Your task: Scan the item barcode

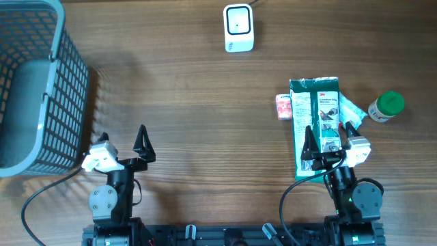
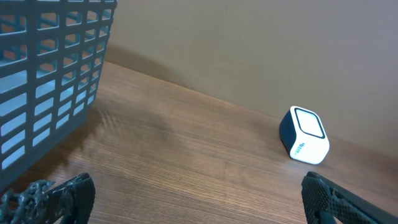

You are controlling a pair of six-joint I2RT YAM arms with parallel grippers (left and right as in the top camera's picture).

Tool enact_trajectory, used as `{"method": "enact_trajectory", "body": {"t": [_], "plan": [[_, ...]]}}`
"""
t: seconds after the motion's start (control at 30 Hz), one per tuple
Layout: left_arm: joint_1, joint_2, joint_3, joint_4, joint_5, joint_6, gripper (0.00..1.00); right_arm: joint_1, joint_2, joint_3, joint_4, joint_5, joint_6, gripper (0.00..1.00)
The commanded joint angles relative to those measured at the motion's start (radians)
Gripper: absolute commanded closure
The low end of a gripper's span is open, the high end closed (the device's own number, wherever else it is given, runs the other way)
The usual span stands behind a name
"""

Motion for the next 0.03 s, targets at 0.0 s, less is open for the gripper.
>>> {"method": "enact_trajectory", "body": {"t": [0.0], "plan": [[0.000,-0.005,0.000,-0.008,0.002,0.024,0.00,-0.005,-0.011,-0.001,0.003,-0.015,-0.005,0.00]]}}
